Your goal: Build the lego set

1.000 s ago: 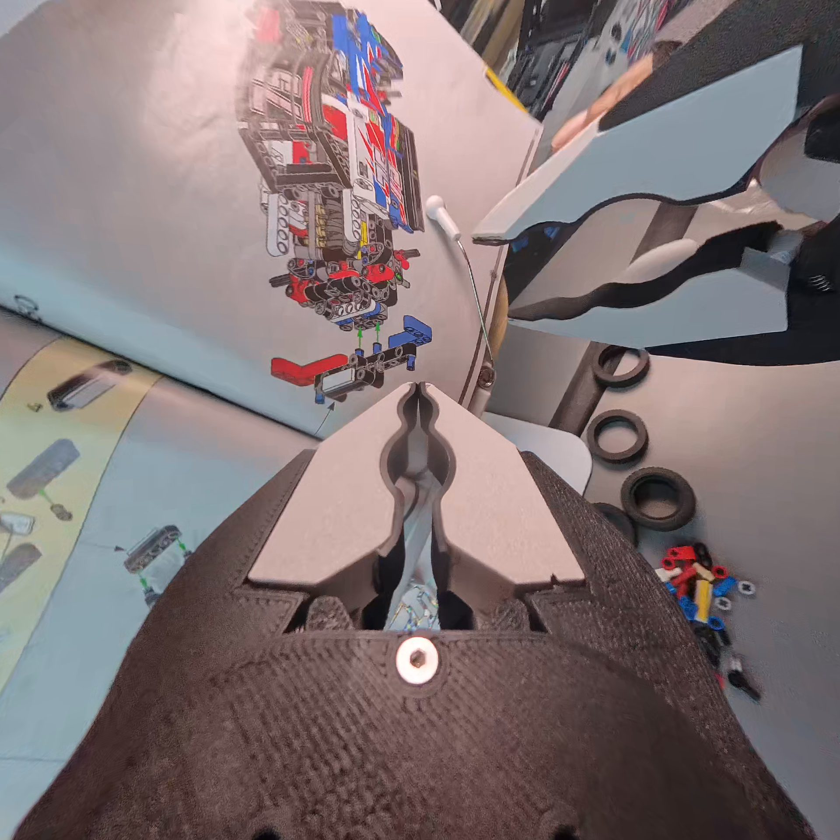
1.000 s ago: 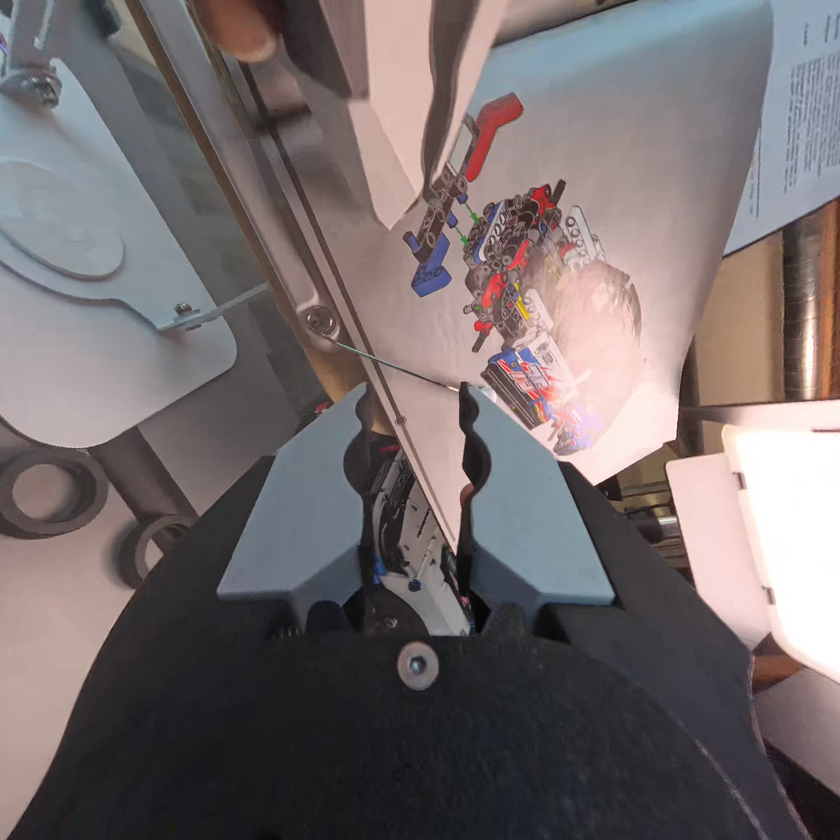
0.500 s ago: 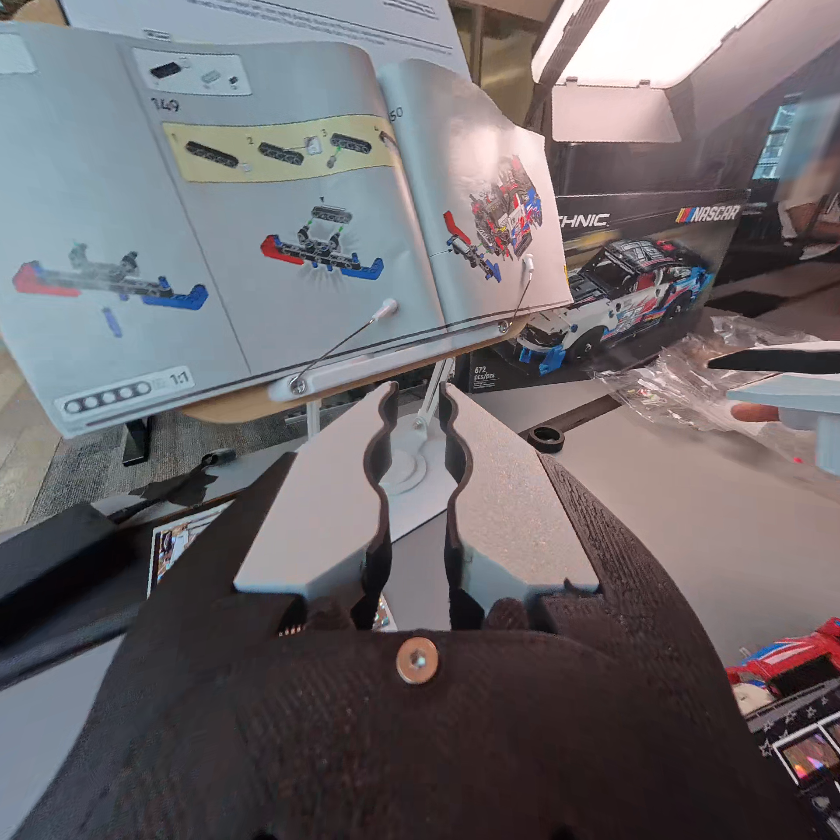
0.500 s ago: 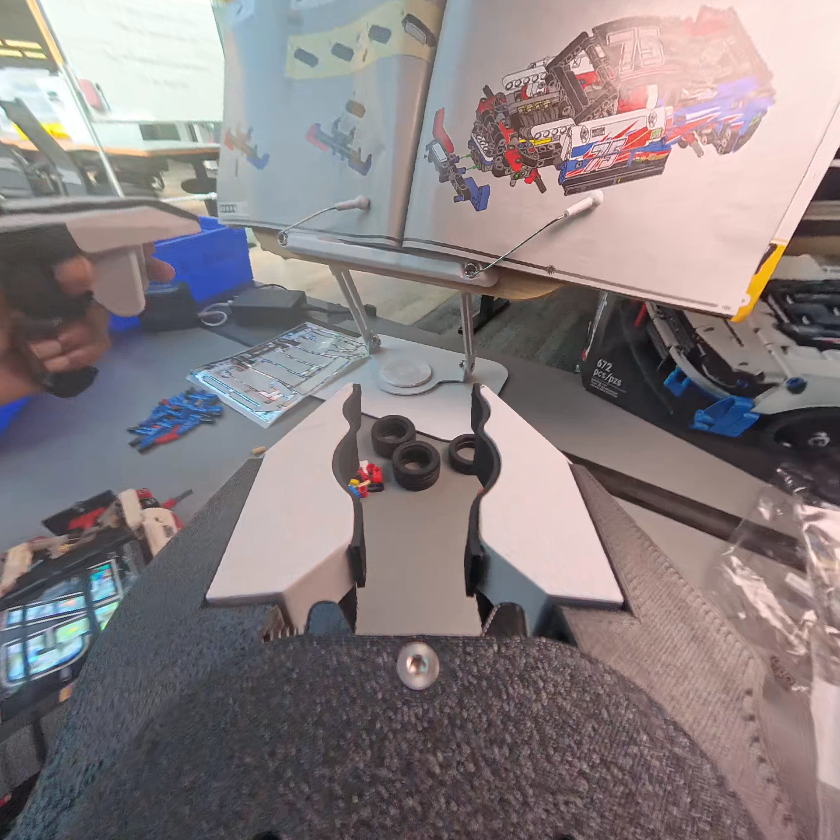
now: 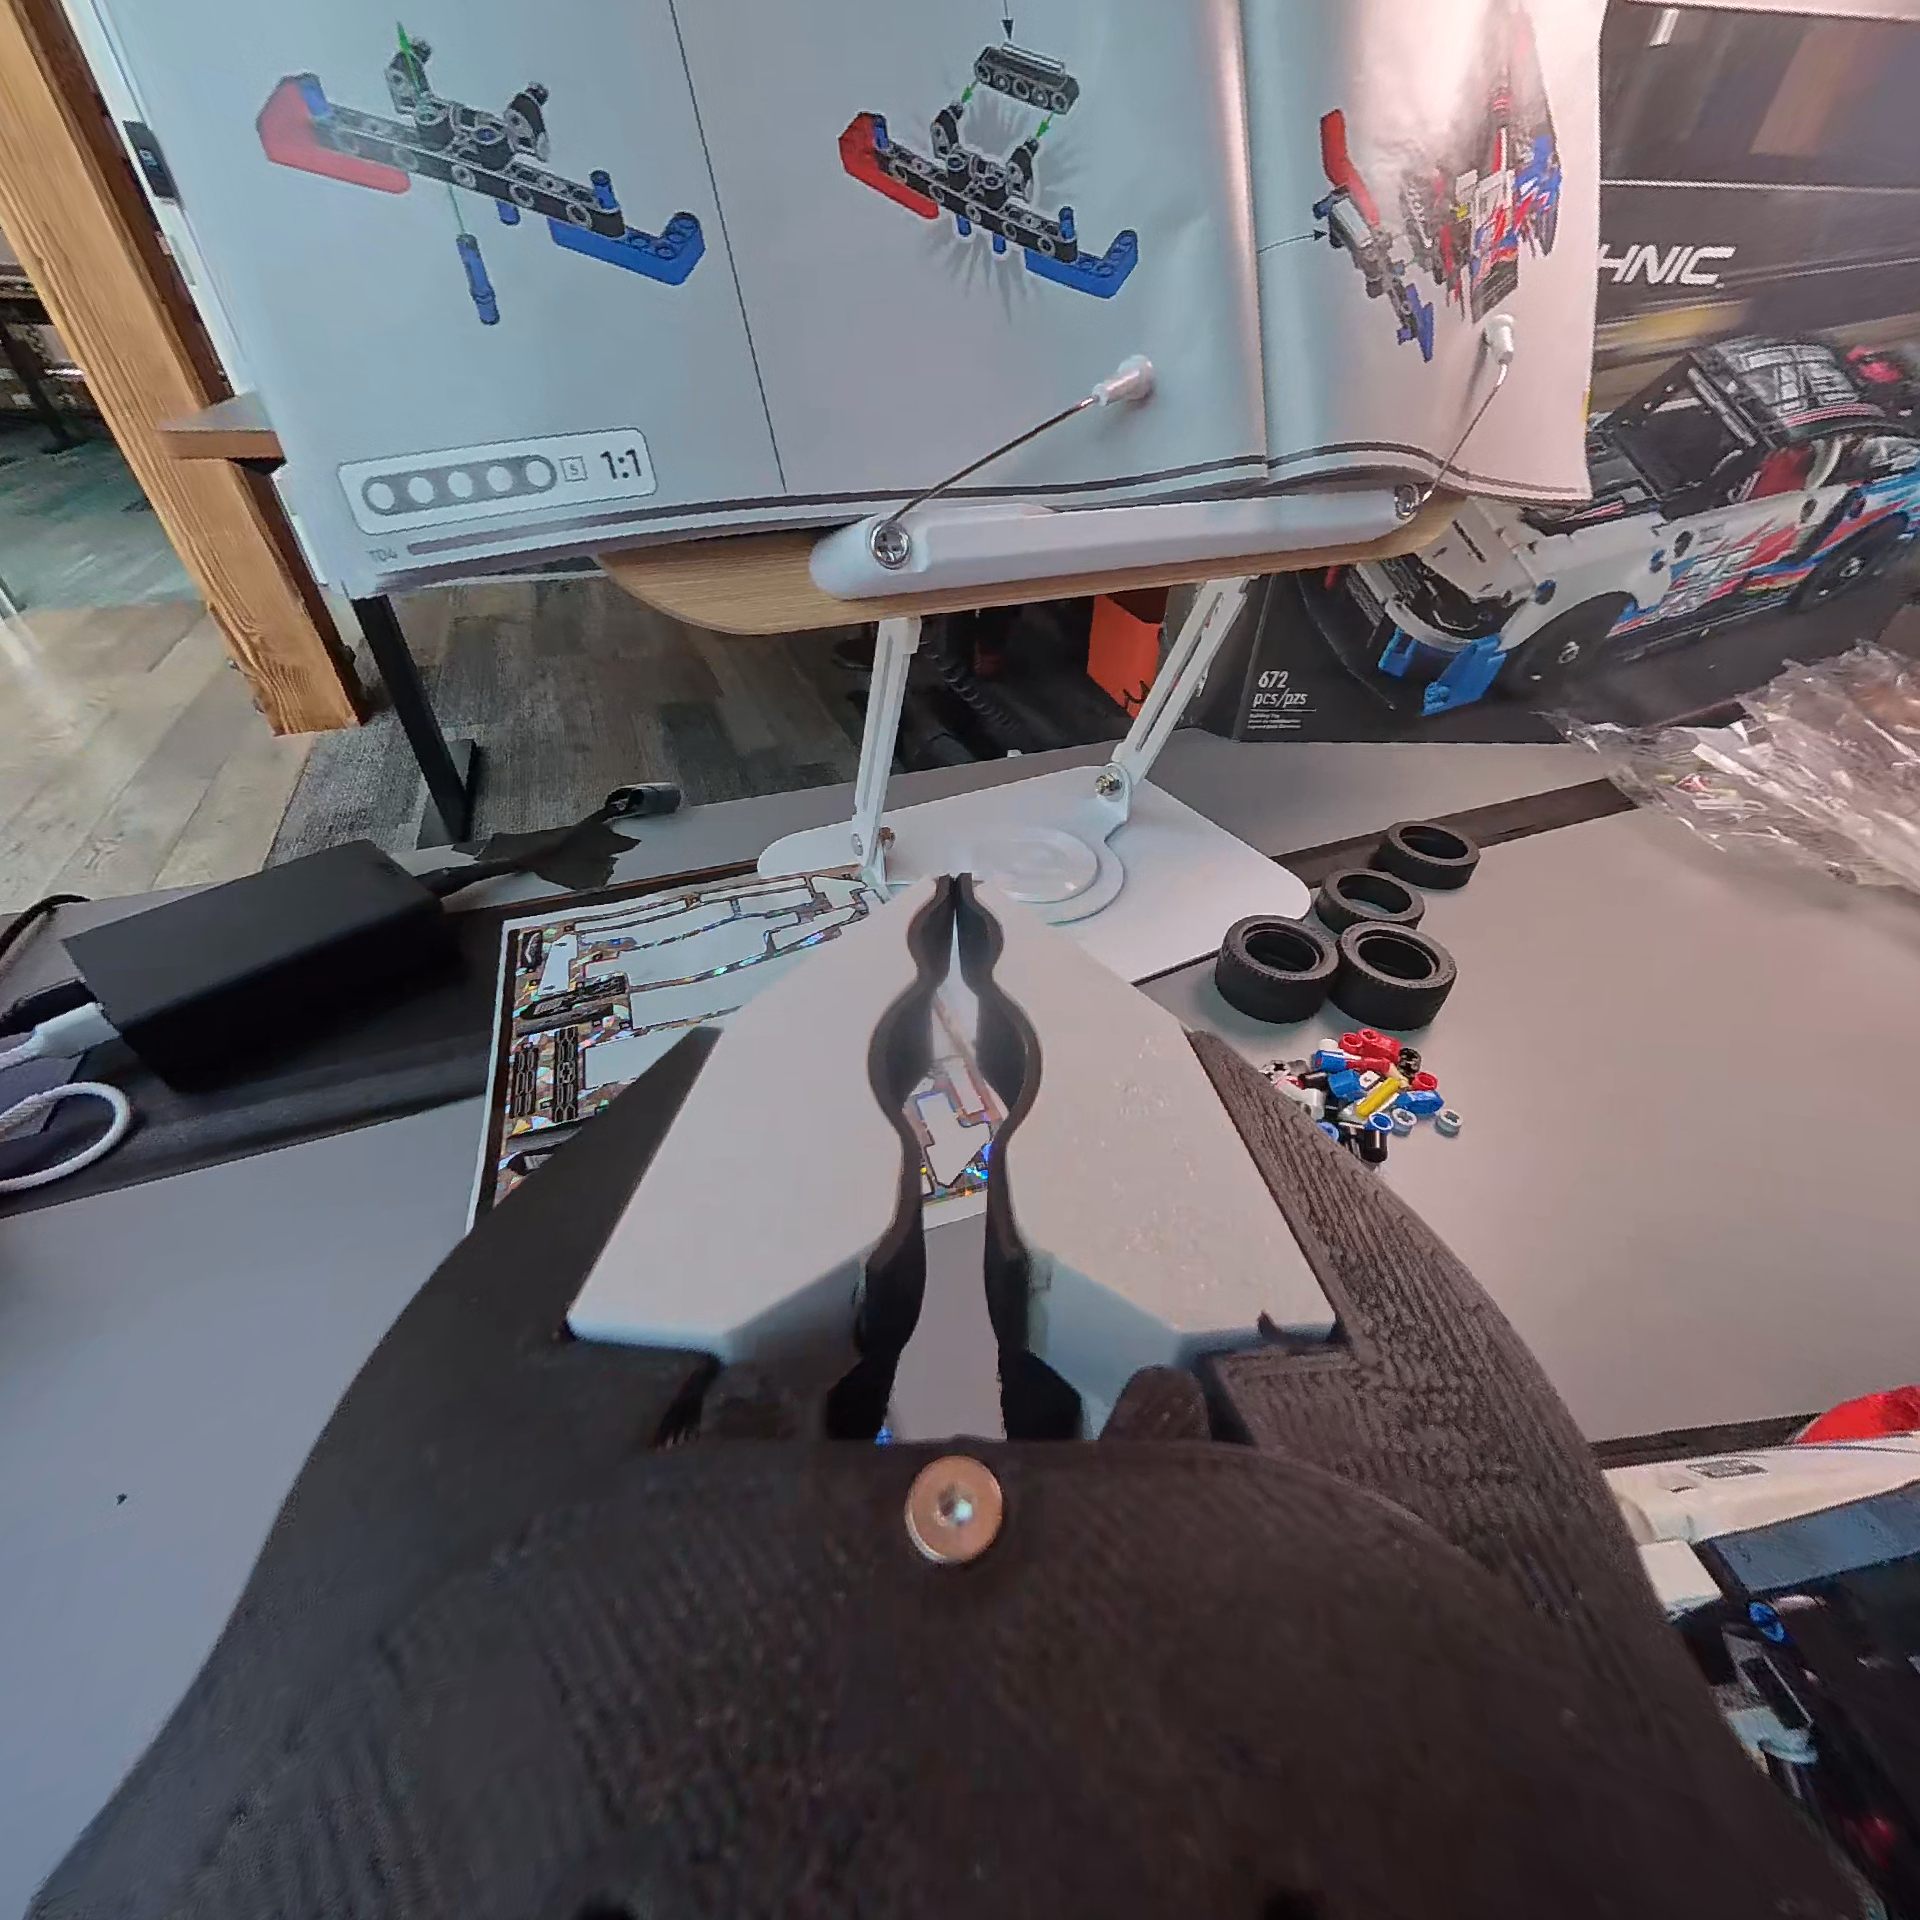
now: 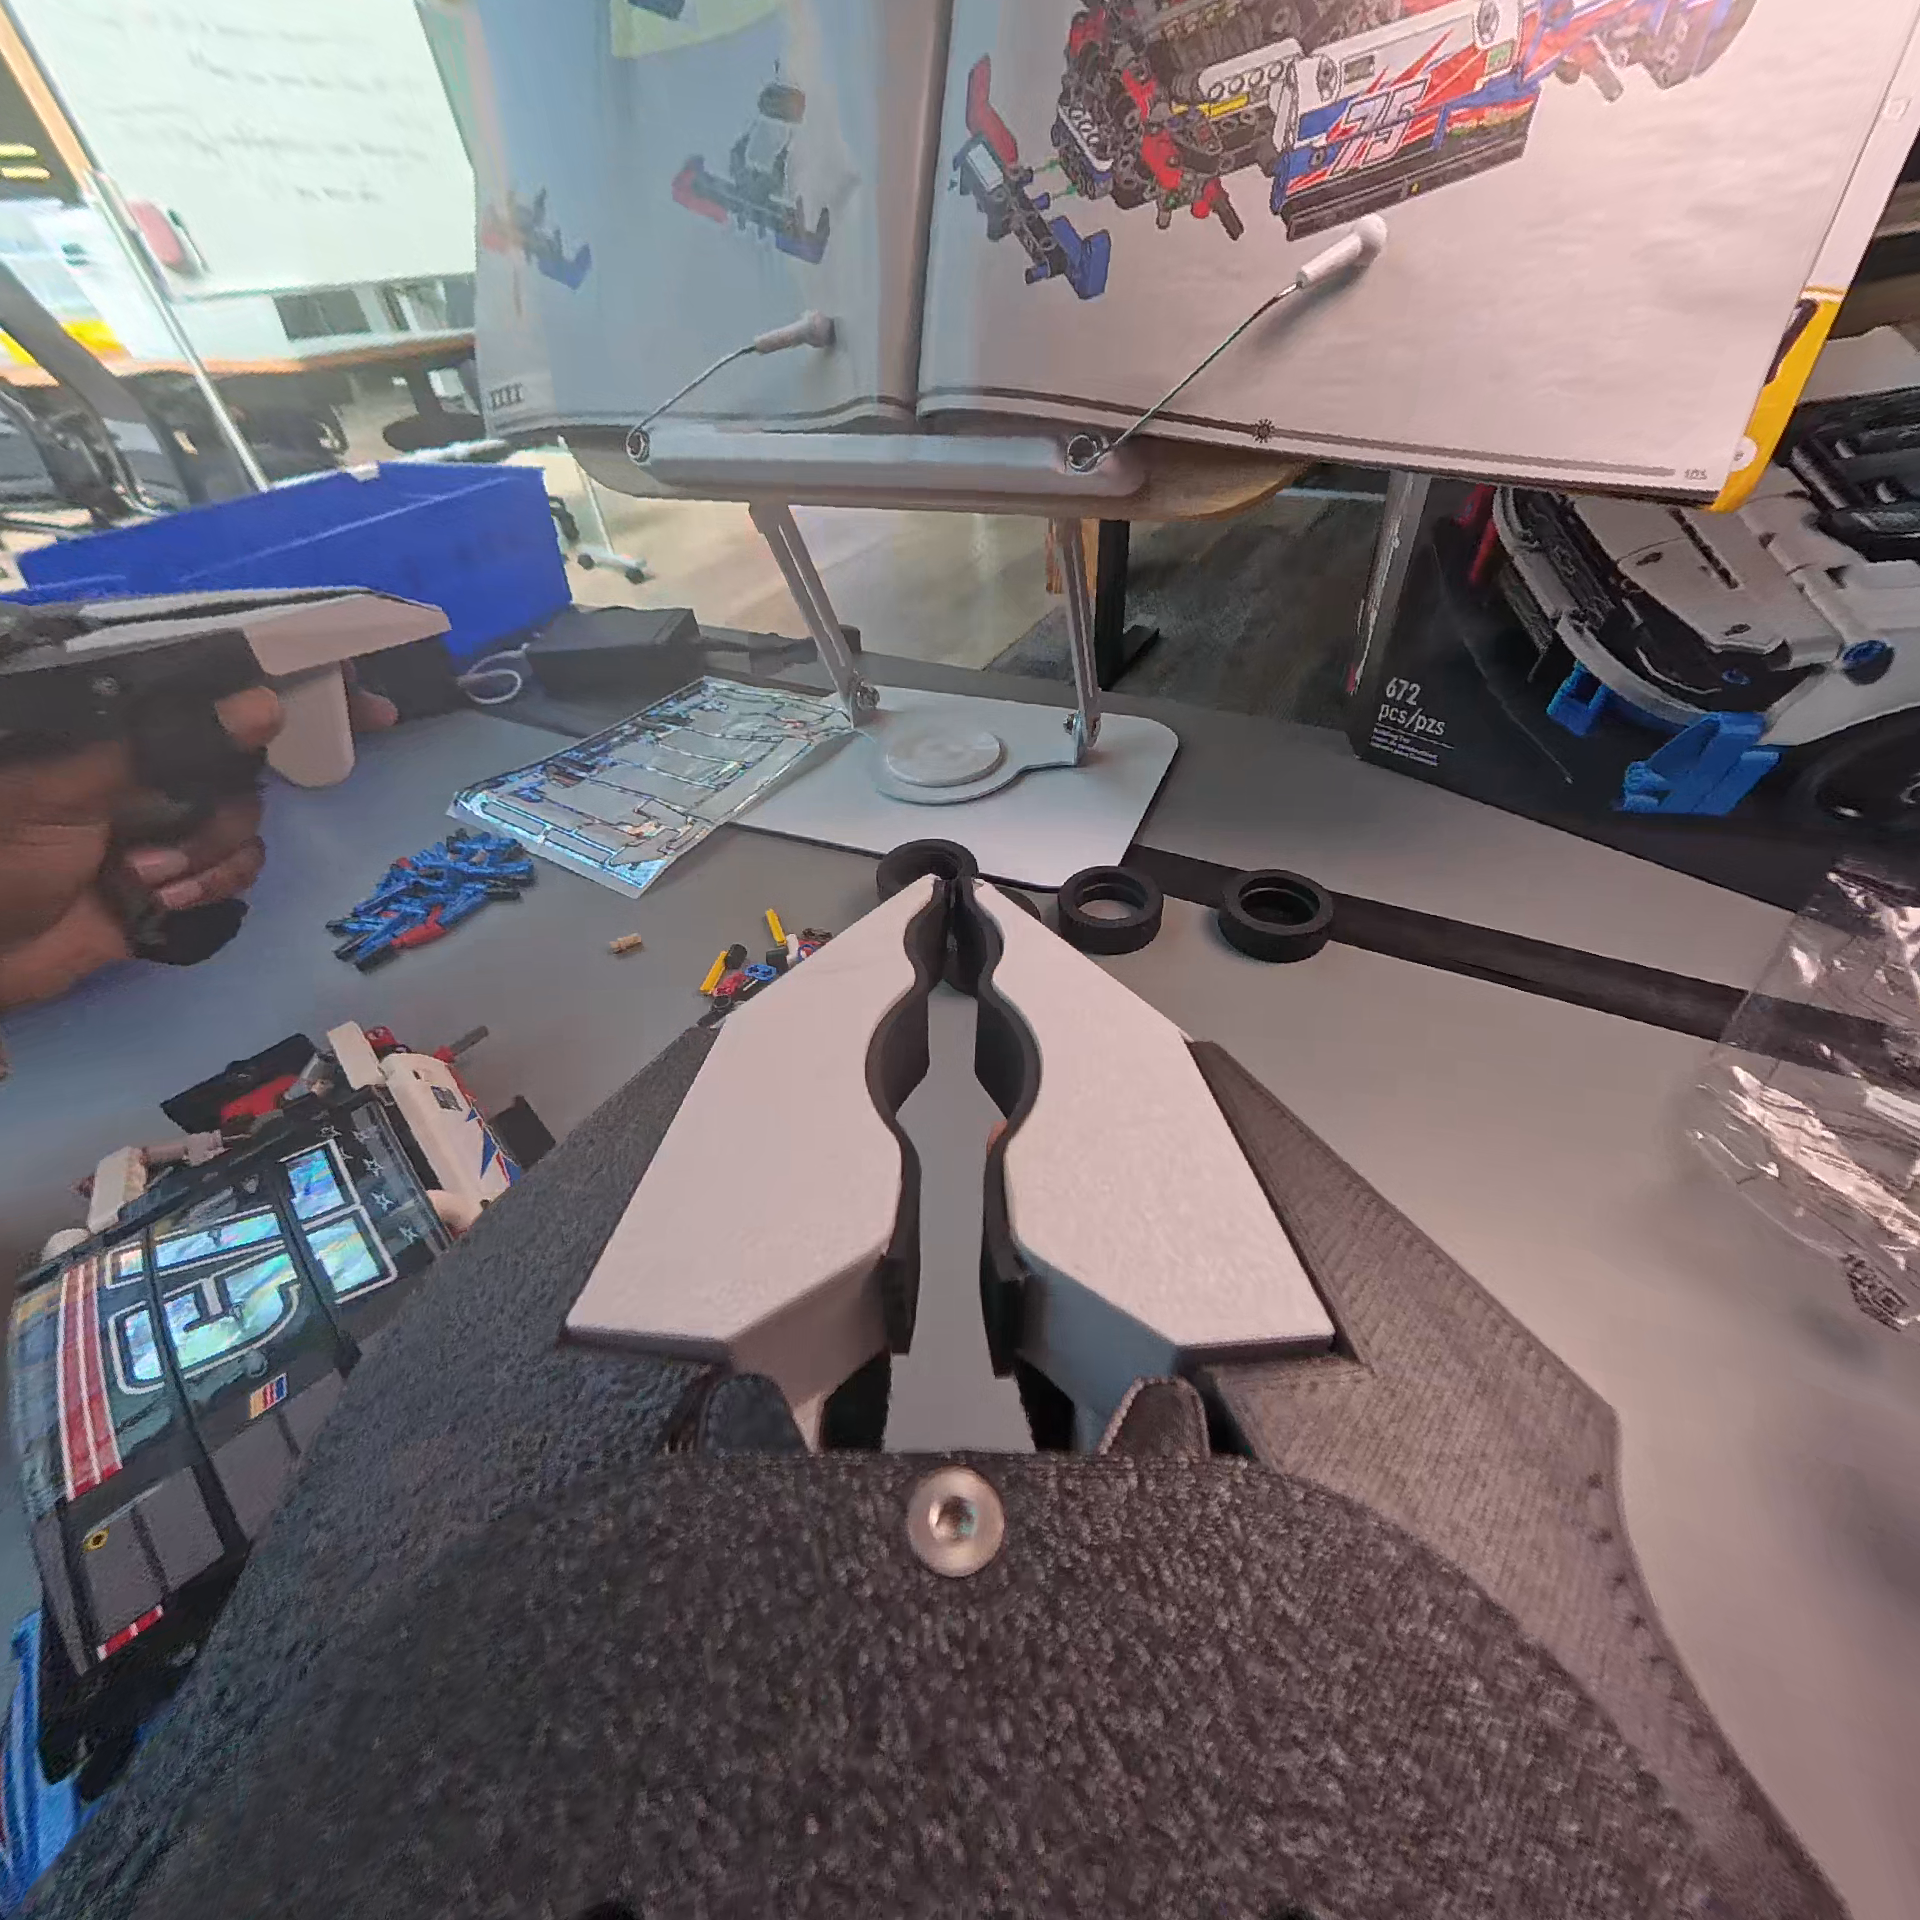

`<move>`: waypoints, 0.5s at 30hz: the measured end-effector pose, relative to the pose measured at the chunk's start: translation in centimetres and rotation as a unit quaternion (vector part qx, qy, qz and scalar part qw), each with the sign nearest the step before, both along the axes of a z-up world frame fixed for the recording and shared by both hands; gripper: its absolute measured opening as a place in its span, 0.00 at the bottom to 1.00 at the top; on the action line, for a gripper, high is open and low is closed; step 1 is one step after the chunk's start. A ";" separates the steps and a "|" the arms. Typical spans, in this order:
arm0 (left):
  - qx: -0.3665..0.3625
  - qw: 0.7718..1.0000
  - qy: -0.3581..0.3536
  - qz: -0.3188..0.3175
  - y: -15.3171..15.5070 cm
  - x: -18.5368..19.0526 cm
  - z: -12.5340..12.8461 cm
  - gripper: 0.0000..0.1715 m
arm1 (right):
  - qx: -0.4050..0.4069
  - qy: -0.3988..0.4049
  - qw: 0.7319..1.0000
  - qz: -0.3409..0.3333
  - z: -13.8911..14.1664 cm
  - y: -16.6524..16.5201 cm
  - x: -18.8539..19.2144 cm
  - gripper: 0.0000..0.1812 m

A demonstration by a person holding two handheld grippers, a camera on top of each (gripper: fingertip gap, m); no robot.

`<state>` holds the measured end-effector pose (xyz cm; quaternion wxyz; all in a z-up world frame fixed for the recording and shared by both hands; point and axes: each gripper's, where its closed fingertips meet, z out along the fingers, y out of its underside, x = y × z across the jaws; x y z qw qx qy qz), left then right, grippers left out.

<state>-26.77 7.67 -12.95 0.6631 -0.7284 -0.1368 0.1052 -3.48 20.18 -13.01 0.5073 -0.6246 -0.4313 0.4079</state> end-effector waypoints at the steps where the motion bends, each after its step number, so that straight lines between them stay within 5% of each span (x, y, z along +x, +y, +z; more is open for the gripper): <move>1: -0.004 1.000 -0.001 0.008 -0.2 -0.2 -0.1 0.00 | 0.008 -0.003 1.000 -0.008 0.2 -0.4 -0.1 0.00; 6: -0.035 0.999 -0.015 0.036 -1.1 -0.1 -0.1 0.00 | 0.018 -0.036 0.996 -0.082 -1.1 0.3 0.0 0.00; 10: -0.144 0.990 0.011 0.001 -1.3 2.0 -1.4 0.00 | 0.010 -0.054 0.994 -0.096 -2.6 1.3 0.4 0.02; 15: -0.319 0.943 0.094 -0.026 -1.7 3.9 0.1 0.00 | -0.019 -0.062 0.993 -0.103 -4.2 2.6 0.8 0.00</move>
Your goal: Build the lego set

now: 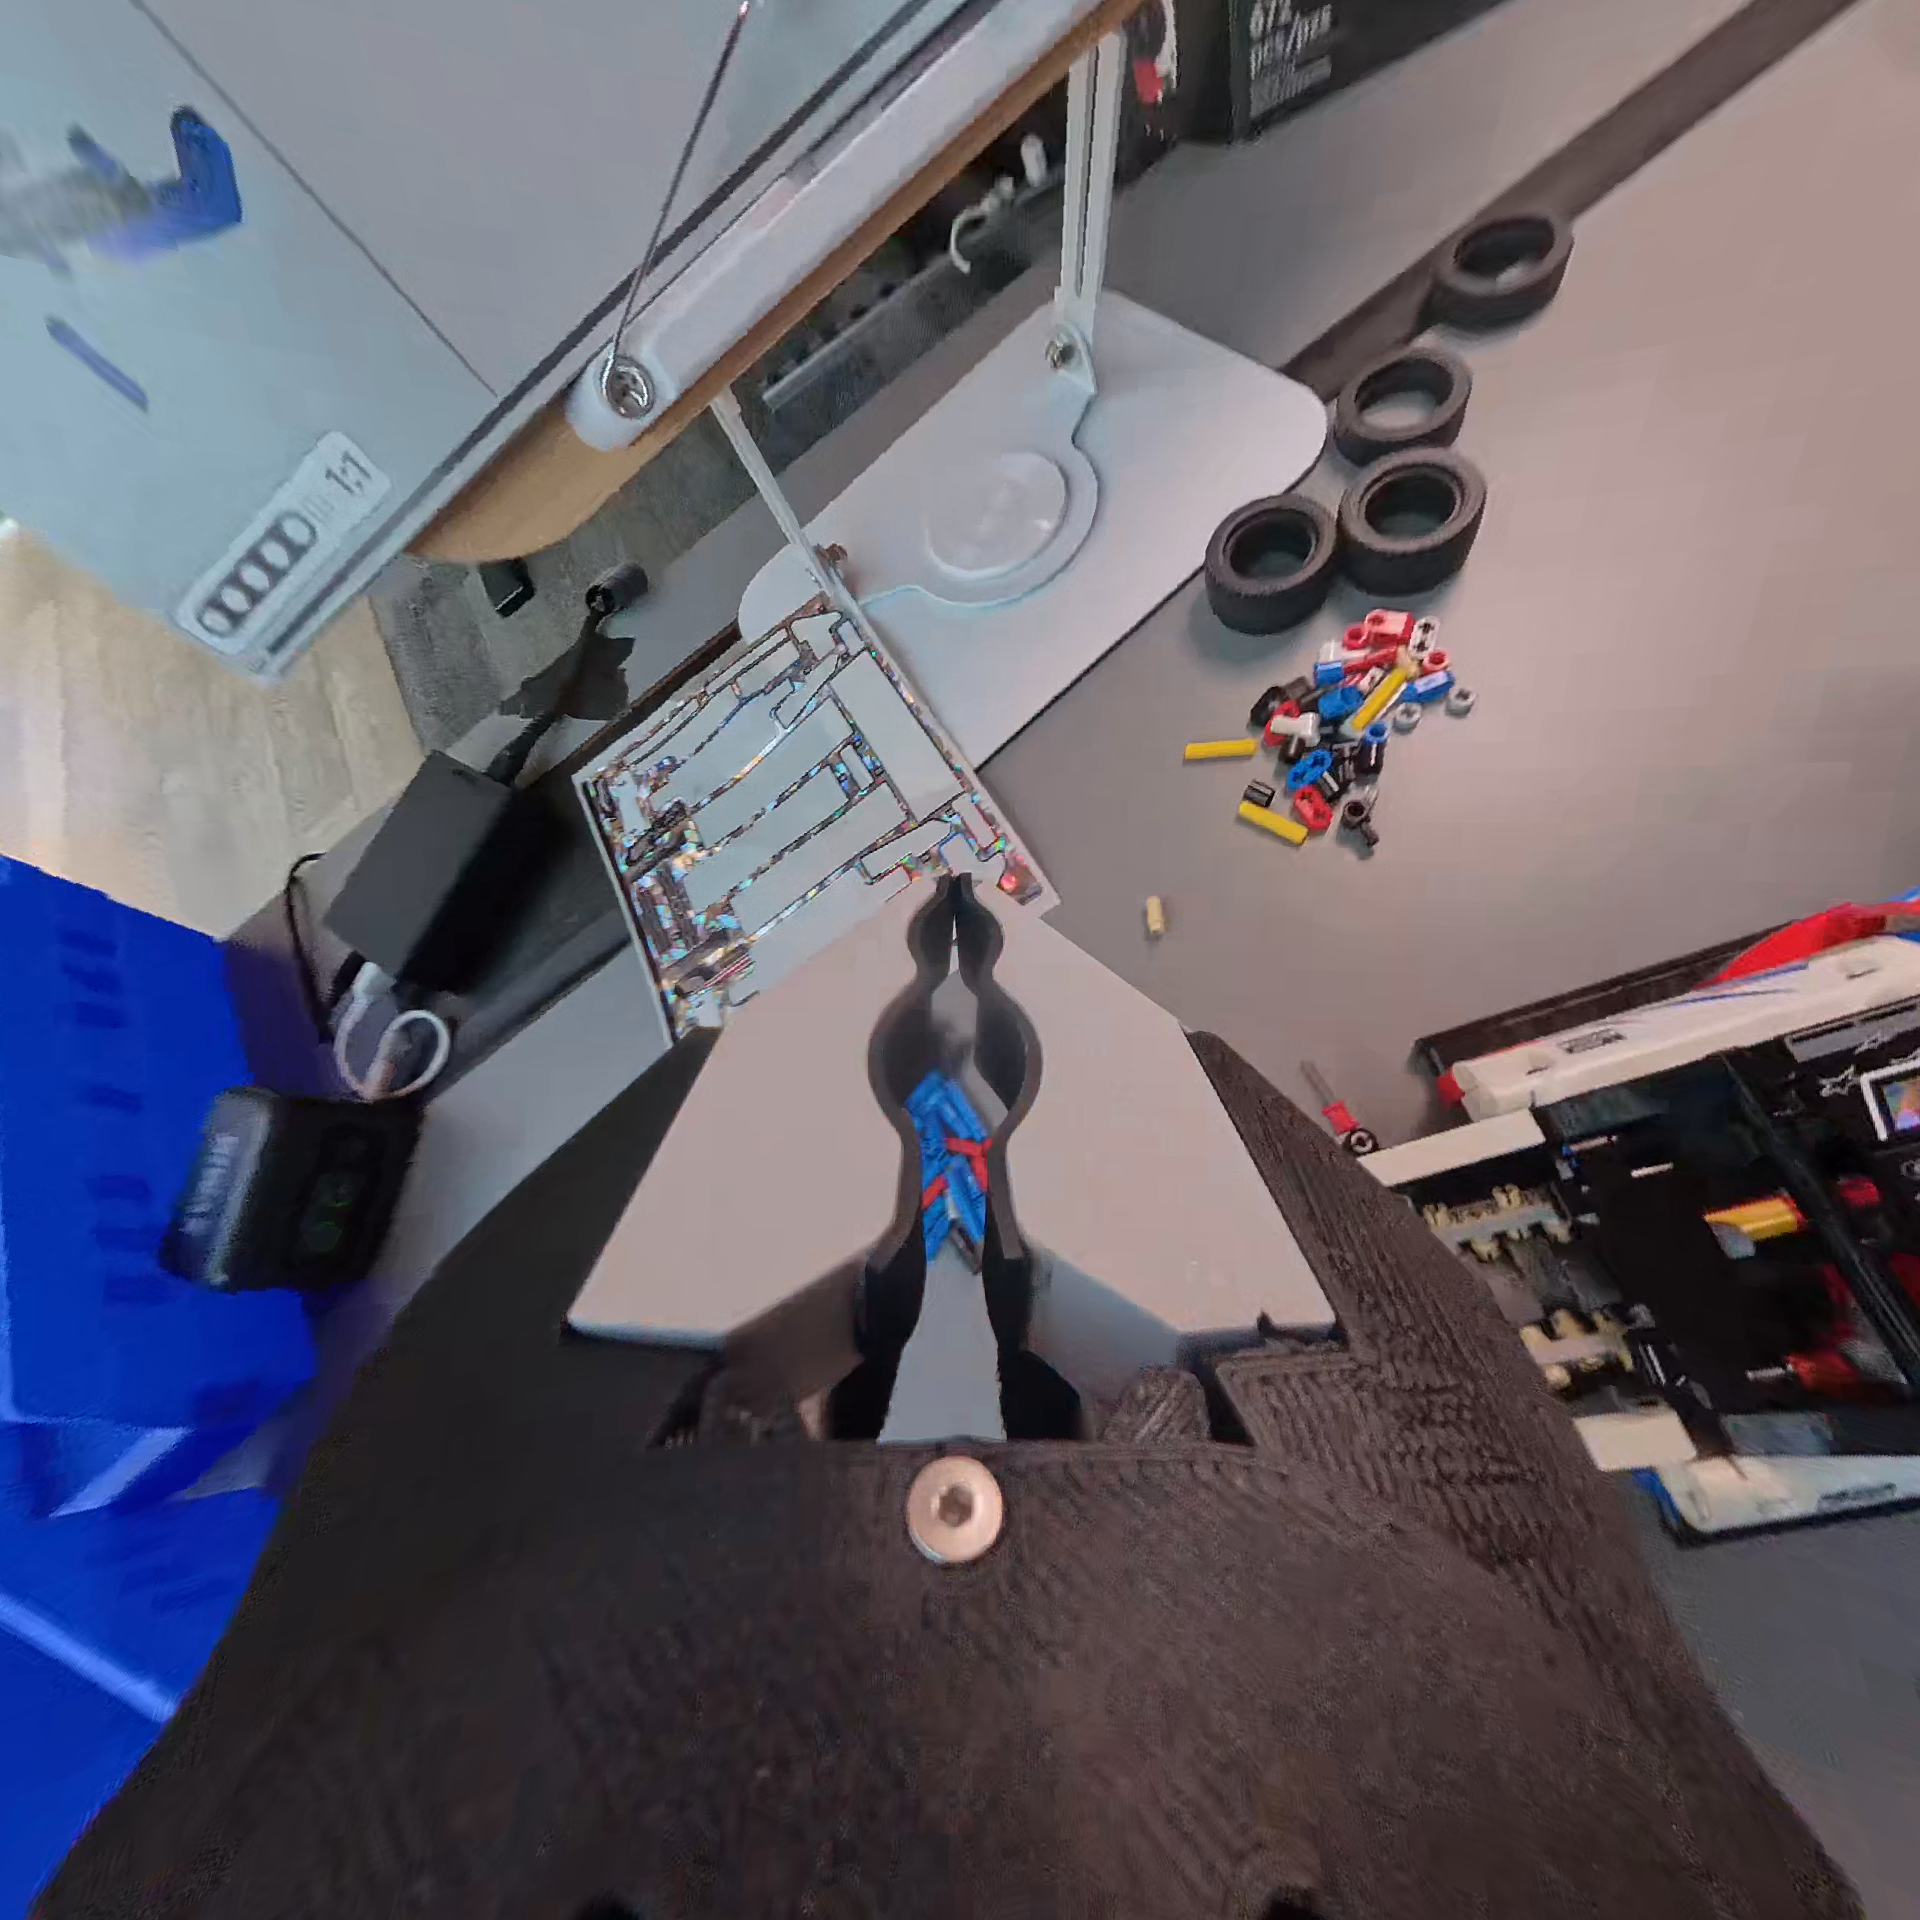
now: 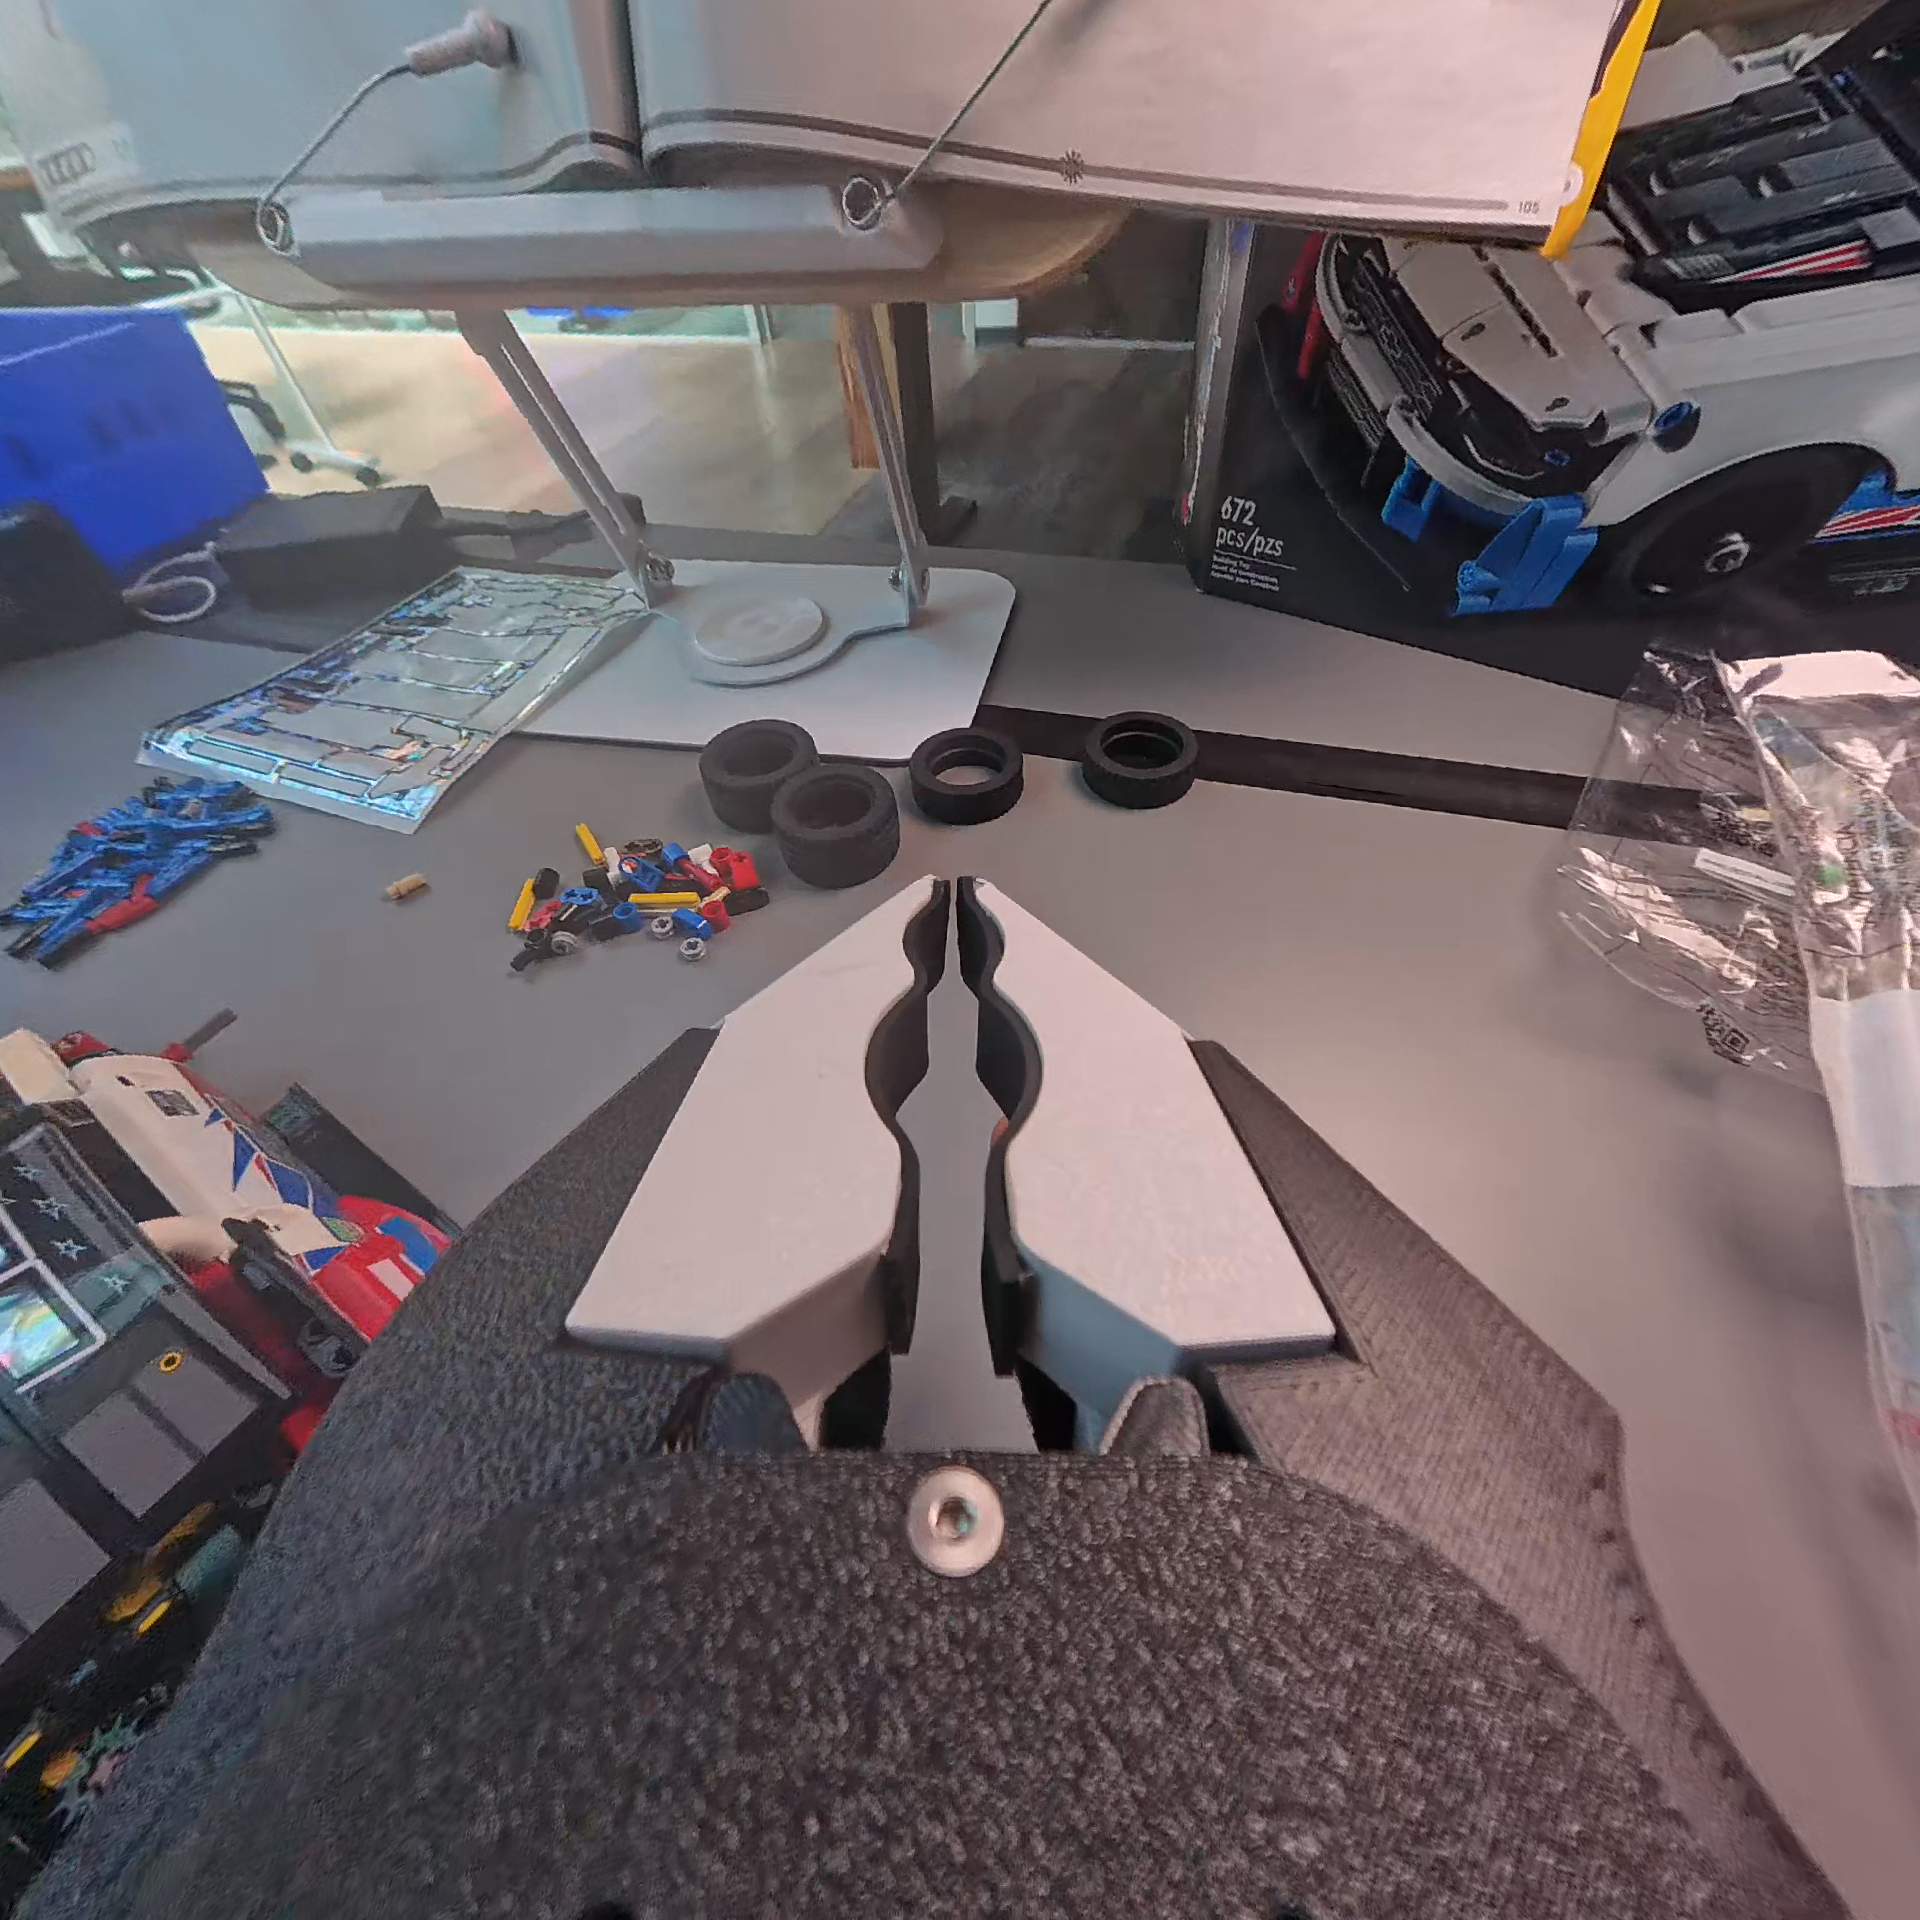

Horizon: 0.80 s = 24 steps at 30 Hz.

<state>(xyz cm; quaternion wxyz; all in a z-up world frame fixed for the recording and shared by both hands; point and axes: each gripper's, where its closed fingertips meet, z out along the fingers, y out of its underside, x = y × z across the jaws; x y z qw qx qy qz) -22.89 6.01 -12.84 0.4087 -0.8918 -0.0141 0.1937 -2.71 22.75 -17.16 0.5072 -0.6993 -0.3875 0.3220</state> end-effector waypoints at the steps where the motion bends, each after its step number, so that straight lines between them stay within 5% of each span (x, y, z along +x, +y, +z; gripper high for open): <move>1: -0.041 0.999 0.030 -0.002 0.0 0.0 1.1 0.00 | -0.006 -0.002 1.000 -0.001 -0.4 0.1 0.0 0.00; 6: -0.215 0.954 0.204 -0.031 -0.5 2.2 8.6 0.00 | -0.014 -0.019 1.000 -0.001 -1.8 0.4 0.1 0.00; 13: -0.400 0.772 0.493 -0.041 -4.7 8.2 17.8 0.00 | 0.004 -0.039 0.999 -0.028 -2.8 2.2 0.7 0.00; 16: -0.426 0.722 0.543 -0.037 -6.0 9.2 19.0 0.00 | 0.000 -0.041 0.998 -0.040 -3.2 2.8 1.1 0.00; 24: -0.479 0.658 0.581 -0.024 -8.2 7.8 18.0 0.00 | -0.008 -0.038 0.998 -0.042 -3.3 3.2 1.4 0.00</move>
